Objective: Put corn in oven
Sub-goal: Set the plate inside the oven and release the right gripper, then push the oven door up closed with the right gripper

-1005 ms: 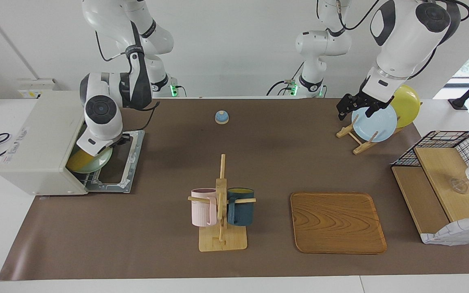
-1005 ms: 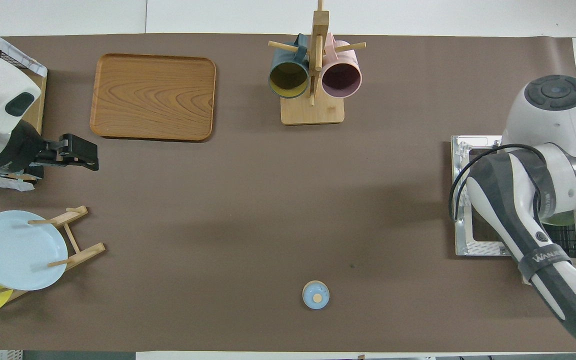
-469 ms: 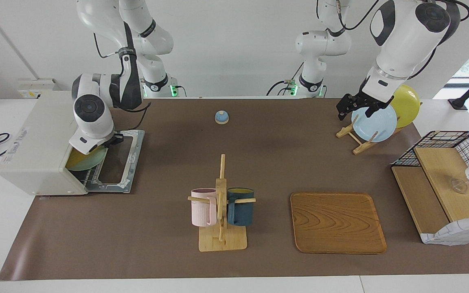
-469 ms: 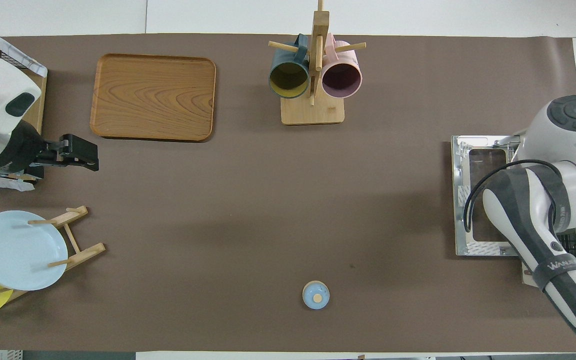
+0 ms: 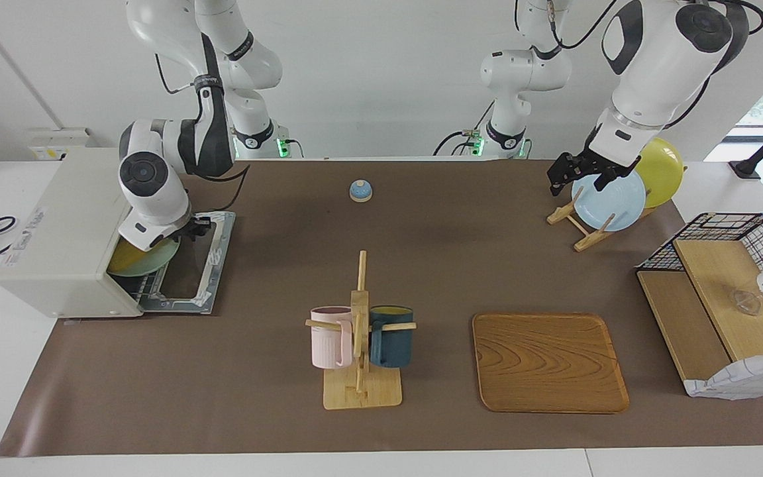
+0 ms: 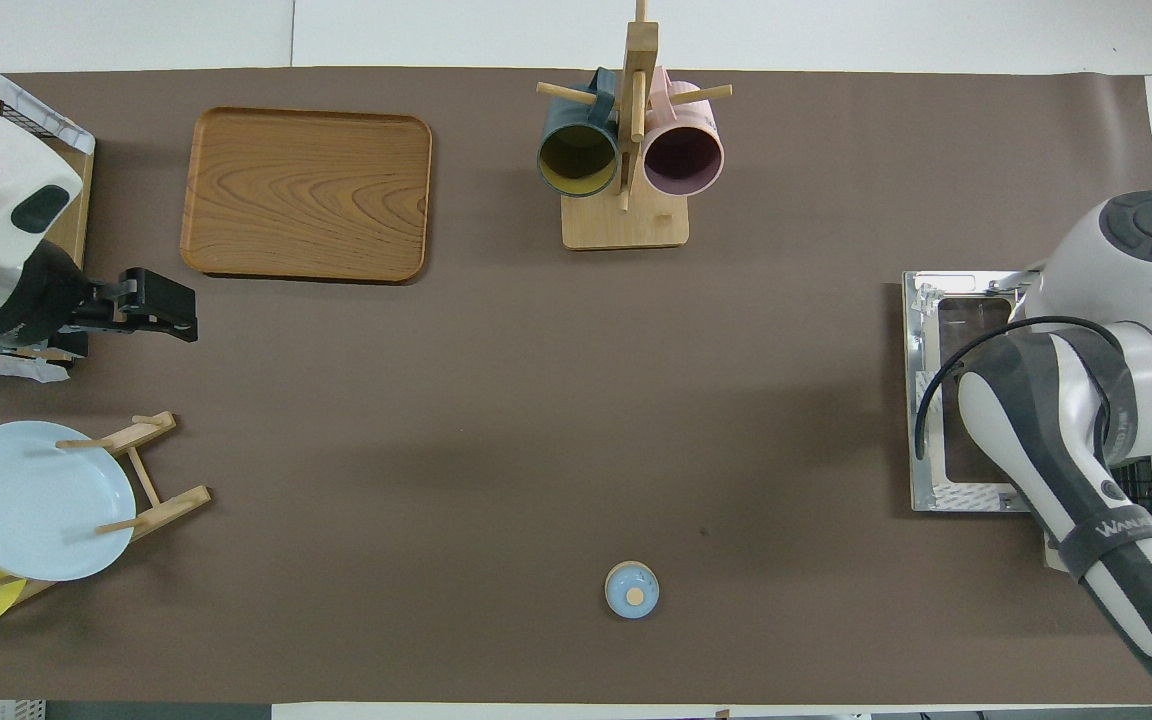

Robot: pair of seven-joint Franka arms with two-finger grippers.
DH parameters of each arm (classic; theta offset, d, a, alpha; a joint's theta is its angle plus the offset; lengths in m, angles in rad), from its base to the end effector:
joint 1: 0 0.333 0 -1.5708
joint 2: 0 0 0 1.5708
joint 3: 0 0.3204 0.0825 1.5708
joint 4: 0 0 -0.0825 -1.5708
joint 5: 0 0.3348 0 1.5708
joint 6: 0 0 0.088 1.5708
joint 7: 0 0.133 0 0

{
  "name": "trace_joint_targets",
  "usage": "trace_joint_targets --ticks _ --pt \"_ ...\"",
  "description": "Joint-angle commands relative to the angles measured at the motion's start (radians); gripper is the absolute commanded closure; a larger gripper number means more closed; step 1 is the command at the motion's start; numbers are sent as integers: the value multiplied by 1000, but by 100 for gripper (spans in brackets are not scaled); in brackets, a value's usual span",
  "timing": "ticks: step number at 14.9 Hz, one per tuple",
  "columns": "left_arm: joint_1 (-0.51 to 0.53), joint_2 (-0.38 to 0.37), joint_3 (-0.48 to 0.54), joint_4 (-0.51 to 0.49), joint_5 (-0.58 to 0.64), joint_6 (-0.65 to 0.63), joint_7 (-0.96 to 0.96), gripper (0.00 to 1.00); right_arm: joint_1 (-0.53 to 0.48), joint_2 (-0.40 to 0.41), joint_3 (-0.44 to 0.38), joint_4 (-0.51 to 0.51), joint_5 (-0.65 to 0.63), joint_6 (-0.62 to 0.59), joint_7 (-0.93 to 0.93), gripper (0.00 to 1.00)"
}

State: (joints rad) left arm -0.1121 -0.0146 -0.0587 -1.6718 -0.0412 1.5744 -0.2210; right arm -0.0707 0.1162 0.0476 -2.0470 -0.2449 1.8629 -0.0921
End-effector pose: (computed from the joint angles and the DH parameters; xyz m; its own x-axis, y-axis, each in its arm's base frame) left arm 0.4870 -0.0897 0.5681 0.9947 0.0509 -0.0895 0.0530 -0.9984 0.0211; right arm 0.4886 -0.0364 0.3726 0.9375 0.1386 -0.3191 0.1996 -0.9655 0.1672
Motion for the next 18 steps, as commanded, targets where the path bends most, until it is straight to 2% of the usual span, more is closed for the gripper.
trace_joint_targets --ticks 1,3,6,7,8,10,14,18 --pt "6 -16 -4 -5 17 -8 -6 0 29 2 14 43 22 -19 -3 60" --pt "6 -15 -4 -5 17 -8 -5 0 77 3 14 77 21 -65 26 72" --pt "6 -15 -4 -5 17 -8 -6 0 114 8 15 112 21 -102 32 70" --pt "6 -15 -4 -5 17 -8 -6 0 130 10 15 119 21 -102 52 76" --pt "6 -15 -4 -5 17 -8 -5 0 134 8 17 99 21 -75 104 100" --pt "6 -15 -4 -5 17 -8 -5 0 153 -12 17 -25 22 109 176 100" --pt "6 -15 -4 -5 17 -8 -5 0 152 5 17 -94 24 179 267 100" --pt "6 -15 -4 -5 17 -8 -6 0 152 43 17 -104 29 237 307 100"
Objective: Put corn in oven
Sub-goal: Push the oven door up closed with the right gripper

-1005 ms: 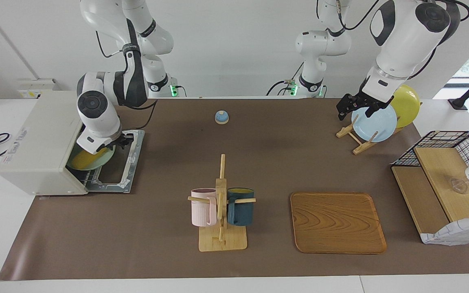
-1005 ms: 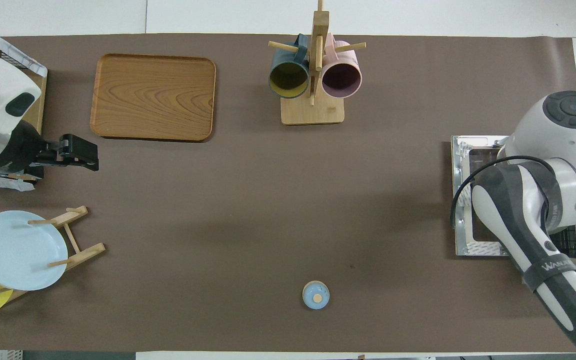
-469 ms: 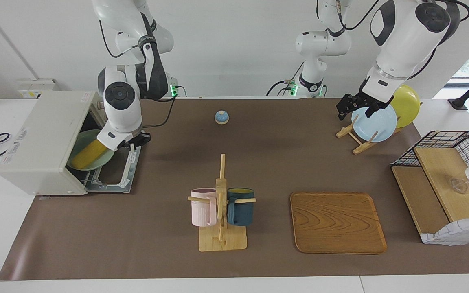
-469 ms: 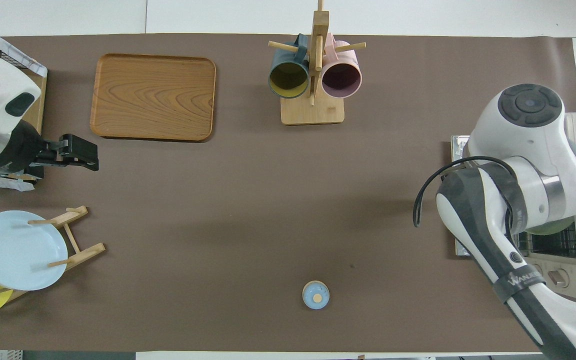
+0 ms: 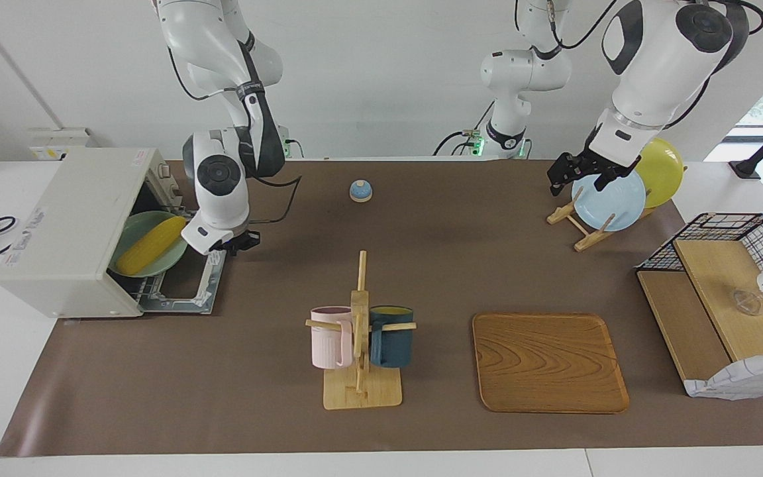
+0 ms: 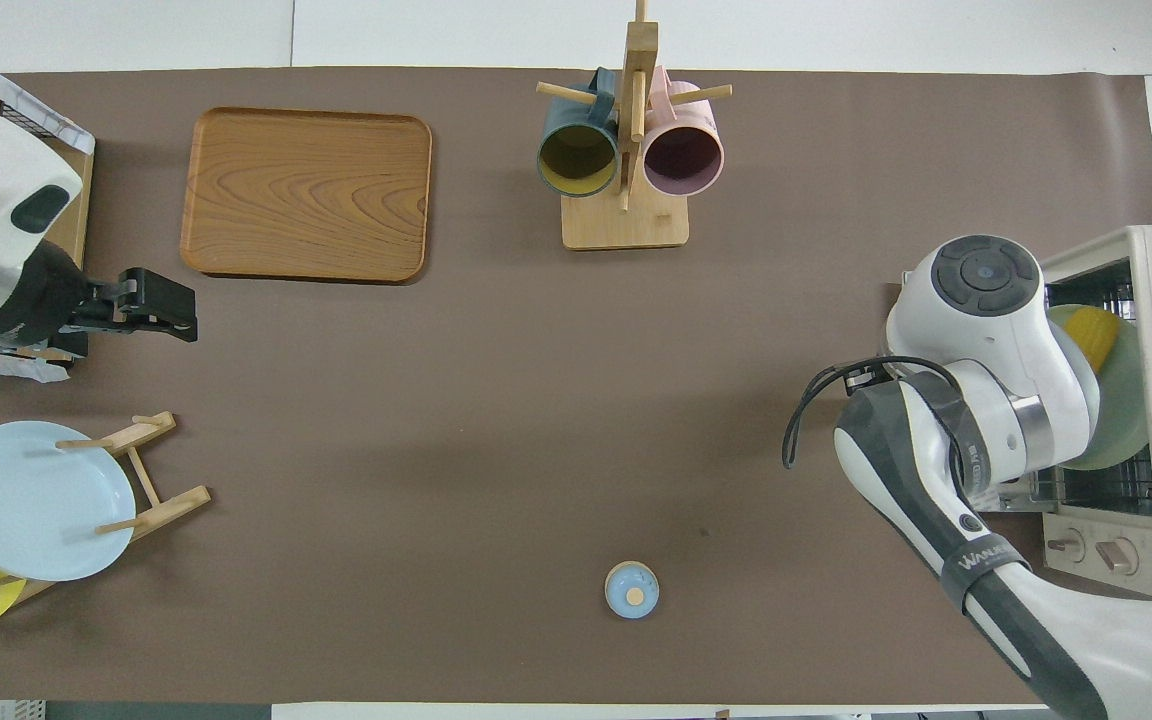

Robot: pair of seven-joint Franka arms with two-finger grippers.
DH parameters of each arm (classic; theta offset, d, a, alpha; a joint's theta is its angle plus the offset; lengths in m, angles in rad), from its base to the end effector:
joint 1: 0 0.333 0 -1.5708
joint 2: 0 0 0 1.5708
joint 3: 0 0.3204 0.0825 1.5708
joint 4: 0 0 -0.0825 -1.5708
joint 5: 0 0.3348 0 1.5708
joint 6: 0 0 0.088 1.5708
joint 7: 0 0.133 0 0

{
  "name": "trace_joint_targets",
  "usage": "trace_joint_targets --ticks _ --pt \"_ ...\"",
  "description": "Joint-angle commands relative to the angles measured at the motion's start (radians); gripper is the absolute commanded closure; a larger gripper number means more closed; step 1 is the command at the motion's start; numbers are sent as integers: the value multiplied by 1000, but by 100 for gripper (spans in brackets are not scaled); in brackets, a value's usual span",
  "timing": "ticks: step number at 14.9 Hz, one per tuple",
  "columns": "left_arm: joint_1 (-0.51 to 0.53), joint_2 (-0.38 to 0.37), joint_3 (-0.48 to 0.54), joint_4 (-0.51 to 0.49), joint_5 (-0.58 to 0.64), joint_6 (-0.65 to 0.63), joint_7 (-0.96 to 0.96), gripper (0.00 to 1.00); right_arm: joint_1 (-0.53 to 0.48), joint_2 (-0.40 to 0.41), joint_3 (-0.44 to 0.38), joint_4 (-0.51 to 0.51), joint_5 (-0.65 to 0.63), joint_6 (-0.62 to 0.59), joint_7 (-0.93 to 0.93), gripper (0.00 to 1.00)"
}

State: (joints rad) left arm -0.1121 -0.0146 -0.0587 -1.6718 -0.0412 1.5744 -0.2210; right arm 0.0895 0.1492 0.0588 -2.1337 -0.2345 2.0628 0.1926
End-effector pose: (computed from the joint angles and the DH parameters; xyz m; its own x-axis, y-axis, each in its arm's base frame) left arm 0.4870 -0.0897 0.5681 0.9947 0.0509 -0.0895 0.0530 -0.9984 0.0211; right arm 0.4920 0.0554 0.3338 0.9793 0.0680 -0.1907 0.1080 -0.9722 0.2078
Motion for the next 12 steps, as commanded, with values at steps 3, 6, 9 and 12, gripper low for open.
trace_joint_targets --ticks 3,6,9,12 --pt "6 -15 -4 -5 17 -8 -5 0 -11 20 6 -20 18 45 21 100" --pt "6 -16 -4 -5 17 -8 -6 0 -11 29 4 -38 18 71 13 100" --pt "6 -15 -4 -5 17 -8 -5 0 -11 30 4 -57 17 77 16 100" --pt "6 -16 -4 -5 17 -8 -6 0 -13 29 3 -58 6 77 13 100"
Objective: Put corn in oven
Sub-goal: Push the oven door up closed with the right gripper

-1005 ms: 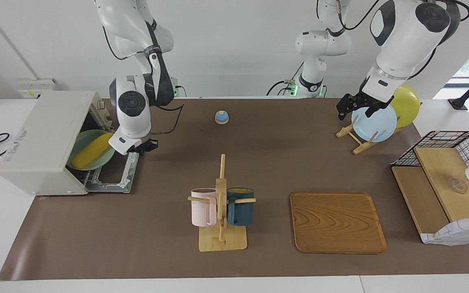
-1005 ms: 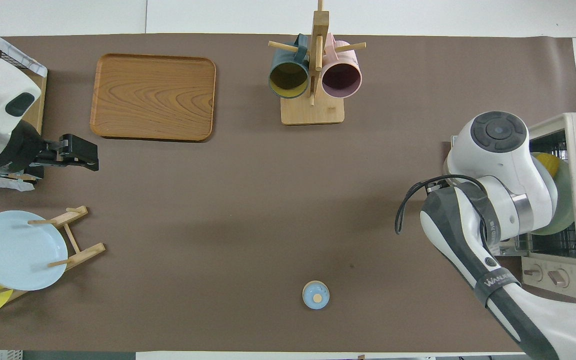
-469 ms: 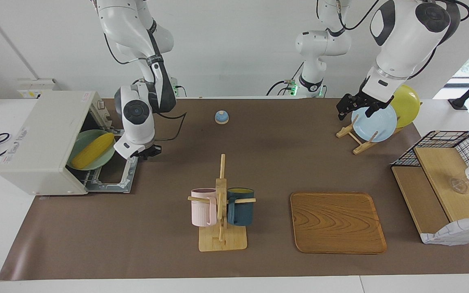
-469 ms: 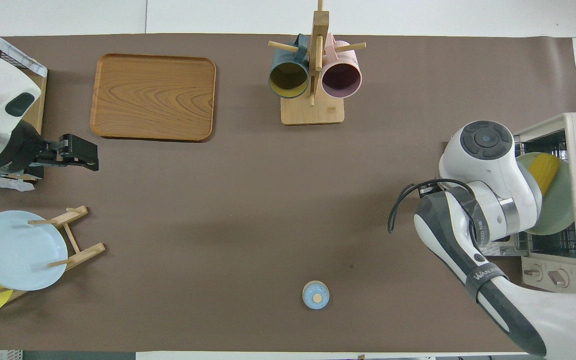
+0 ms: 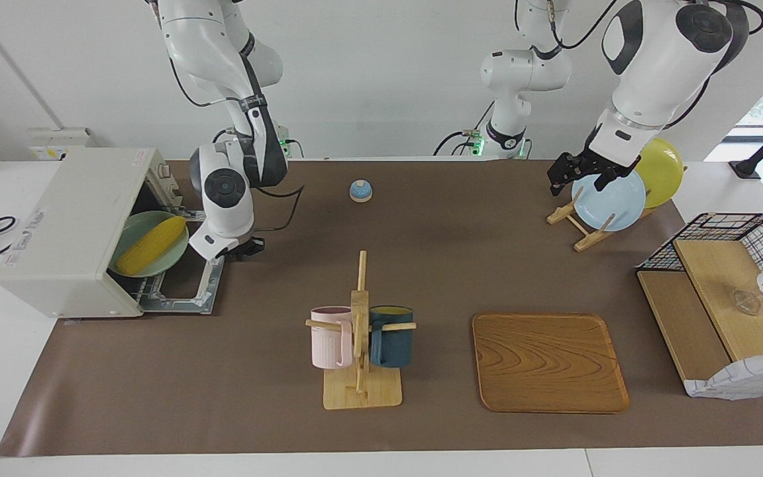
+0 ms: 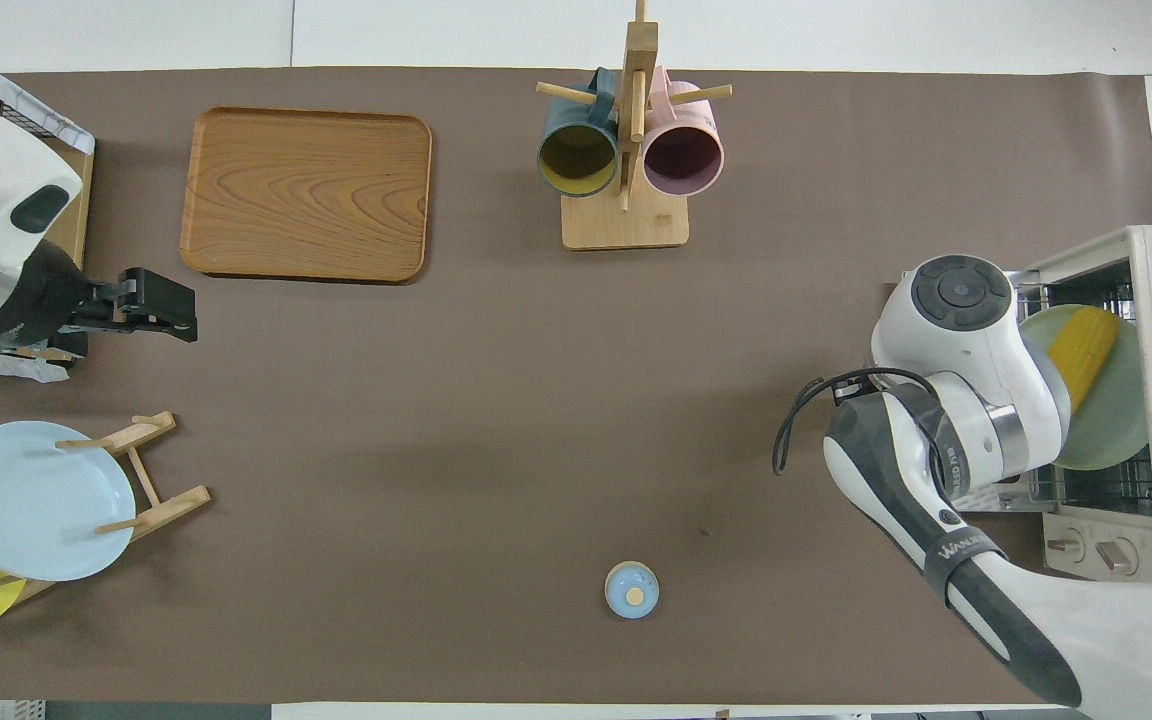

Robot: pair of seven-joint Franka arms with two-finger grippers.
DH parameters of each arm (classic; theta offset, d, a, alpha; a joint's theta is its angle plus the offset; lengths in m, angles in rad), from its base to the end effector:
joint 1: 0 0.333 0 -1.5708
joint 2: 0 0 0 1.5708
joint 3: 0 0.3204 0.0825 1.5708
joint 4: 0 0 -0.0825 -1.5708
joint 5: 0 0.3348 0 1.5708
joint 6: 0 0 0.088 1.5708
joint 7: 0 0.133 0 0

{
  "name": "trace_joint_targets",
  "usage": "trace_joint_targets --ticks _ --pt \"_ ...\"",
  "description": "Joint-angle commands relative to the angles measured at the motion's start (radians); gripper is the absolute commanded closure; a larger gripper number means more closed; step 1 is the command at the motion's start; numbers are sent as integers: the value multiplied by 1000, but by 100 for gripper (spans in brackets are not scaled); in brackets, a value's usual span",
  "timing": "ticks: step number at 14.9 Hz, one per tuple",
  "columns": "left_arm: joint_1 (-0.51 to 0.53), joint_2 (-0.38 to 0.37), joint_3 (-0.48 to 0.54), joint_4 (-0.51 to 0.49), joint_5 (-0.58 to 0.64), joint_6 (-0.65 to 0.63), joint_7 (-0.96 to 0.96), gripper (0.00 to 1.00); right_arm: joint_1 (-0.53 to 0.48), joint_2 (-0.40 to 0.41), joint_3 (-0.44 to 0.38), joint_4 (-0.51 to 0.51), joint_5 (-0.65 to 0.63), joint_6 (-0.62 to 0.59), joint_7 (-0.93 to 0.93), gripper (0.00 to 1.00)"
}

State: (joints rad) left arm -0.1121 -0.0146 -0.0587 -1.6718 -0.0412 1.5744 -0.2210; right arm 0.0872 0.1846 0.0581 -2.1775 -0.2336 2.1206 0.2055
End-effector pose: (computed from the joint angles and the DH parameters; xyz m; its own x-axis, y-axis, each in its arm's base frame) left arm 0.4870 -0.0897 0.5681 0.9947 0.0509 -0.0895 0.0530 -0.9984 0.0211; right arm 0.4860 0.0552 0.3038 0.9754 0.0631 -0.2112 0.1062 -0.9741 0.1997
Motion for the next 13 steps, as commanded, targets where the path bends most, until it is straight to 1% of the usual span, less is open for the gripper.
trace_joint_targets --ticks 1,7,10,12,13 --pt "6 -15 -4 -5 17 -8 -6 0 -9 -5 3 -15 -3 15 2 100" --pt "6 -16 -4 -5 17 -8 -5 0 -9 -1 3 7 -163 -42 -6 100" --pt "6 -15 -4 -5 17 -8 -6 0 -9 -4 3 28 -190 -91 -23 100" --pt "6 -15 -4 -5 17 -7 -5 0 -10 -25 0 74 -197 -164 -84 100" --pt "6 -16 -4 -5 17 -8 -5 0 -17 -36 -3 129 -196 -229 -162 100"
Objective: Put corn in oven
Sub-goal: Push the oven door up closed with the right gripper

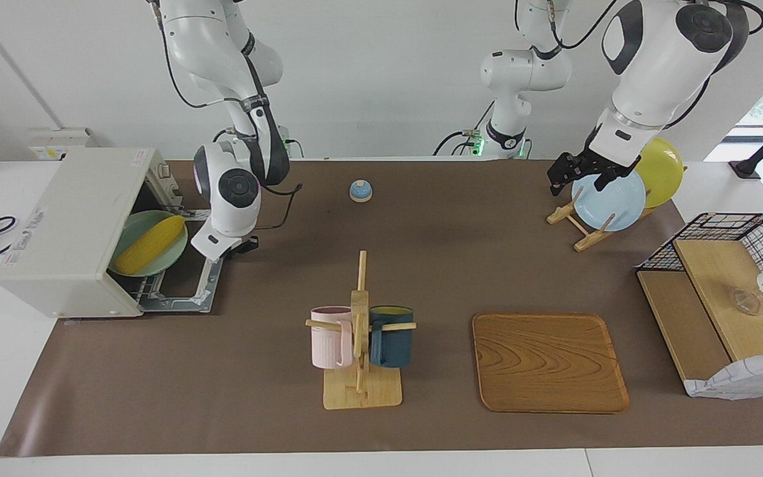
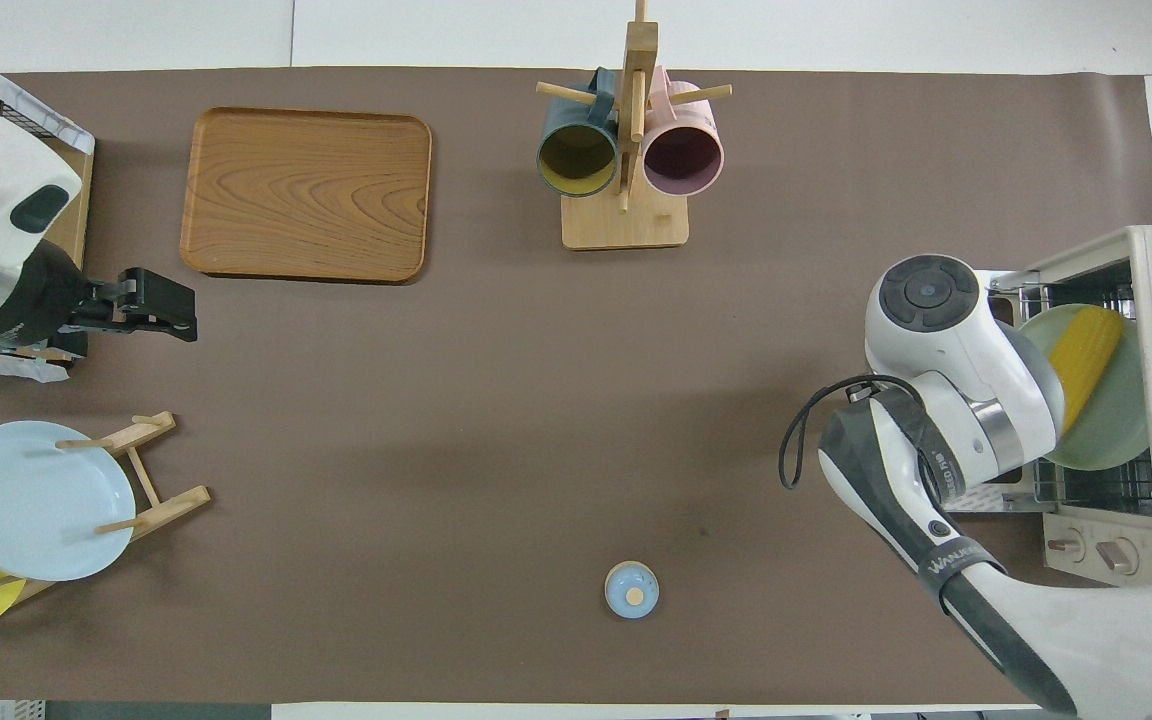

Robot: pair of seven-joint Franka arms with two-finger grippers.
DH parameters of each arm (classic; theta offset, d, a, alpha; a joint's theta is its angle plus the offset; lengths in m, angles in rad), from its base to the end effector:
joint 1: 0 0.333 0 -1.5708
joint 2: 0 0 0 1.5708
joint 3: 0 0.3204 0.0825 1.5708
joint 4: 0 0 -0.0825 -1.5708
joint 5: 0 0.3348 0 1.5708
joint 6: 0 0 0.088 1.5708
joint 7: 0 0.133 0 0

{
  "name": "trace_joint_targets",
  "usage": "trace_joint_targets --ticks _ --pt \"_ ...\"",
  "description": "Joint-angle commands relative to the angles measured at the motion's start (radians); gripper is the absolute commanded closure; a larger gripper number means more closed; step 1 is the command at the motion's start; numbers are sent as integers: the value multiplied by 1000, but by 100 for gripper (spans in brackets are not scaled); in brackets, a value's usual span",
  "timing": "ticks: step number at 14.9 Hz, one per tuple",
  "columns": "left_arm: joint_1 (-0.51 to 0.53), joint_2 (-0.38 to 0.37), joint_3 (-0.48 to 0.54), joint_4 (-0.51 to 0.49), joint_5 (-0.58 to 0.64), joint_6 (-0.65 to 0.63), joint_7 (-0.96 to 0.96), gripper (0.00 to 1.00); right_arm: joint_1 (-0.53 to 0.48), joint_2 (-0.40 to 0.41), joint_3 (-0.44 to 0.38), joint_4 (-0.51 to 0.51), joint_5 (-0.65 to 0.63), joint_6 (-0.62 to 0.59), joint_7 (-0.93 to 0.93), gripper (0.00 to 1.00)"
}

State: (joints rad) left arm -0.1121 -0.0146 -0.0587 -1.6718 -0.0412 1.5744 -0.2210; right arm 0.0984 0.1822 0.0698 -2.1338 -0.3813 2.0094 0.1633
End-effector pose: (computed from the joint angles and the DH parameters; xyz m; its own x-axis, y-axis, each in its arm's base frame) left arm 0.4870 -0.0897 0.5681 0.9947 0.0509 -0.0895 0.0530 -0.9984 0.0211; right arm 0.4873 0.0510 0.3176 0.9466 0.1682 -0.2750 0.2531 -0.9162 0.3107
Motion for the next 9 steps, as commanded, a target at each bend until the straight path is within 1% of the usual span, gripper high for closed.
trace_joint_targets --ticks 1,2,5,9 --pt "6 -15 -4 -5 17 -8 -5 0 -51 -36 -18 127 -48 -162 -175 100" --pt "6 -16 -4 -5 17 -8 -5 0 -86 -43 -16 146 -48 -179 -212 100" --pt "6 -16 -4 -5 17 -8 -5 0 -189 -75 -15 150 -36 -179 -352 100" --pt "6 -15 -4 -5 17 -8 -5 0 -253 -87 -15 158 -18 -182 -375 100"
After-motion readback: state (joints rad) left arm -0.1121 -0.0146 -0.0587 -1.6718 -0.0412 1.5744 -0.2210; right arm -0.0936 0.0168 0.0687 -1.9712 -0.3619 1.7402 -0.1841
